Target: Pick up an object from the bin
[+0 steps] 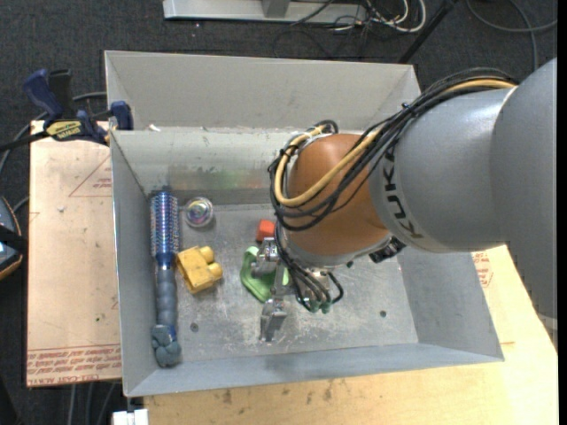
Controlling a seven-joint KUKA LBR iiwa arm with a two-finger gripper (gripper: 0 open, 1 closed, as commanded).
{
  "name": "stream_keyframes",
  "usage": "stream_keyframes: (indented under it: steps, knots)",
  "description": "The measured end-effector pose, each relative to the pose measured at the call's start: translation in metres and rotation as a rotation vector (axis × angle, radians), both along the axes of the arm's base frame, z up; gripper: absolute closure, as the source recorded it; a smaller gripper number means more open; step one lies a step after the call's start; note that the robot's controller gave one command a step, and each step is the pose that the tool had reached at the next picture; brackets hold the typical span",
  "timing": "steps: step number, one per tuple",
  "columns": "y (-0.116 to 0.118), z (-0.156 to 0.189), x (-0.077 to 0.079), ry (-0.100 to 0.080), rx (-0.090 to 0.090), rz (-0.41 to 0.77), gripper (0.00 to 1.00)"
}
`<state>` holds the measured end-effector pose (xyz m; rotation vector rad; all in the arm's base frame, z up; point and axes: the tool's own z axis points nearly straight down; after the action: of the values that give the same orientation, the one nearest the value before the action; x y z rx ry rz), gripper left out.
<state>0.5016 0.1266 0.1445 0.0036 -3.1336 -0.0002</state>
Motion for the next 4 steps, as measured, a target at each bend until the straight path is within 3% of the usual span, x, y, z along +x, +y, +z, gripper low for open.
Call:
stream_keyframes:
  steps: [1, 2, 3, 4]
  knots:
    - [-0.045, -0.059, 0.033, -0.021, 0.005, 0.183, 0.0]
    - [-0.101, -0.051, 0.056, -0.012, 0.0, 0.522, 0.0]
    - [-0.074, 0.003, 0.137, -0.021, 0.002, 0.649, 0.0]
    - [-0.076, -0.07, 0.148, -0.011, 0.004, 0.85, 0.0]
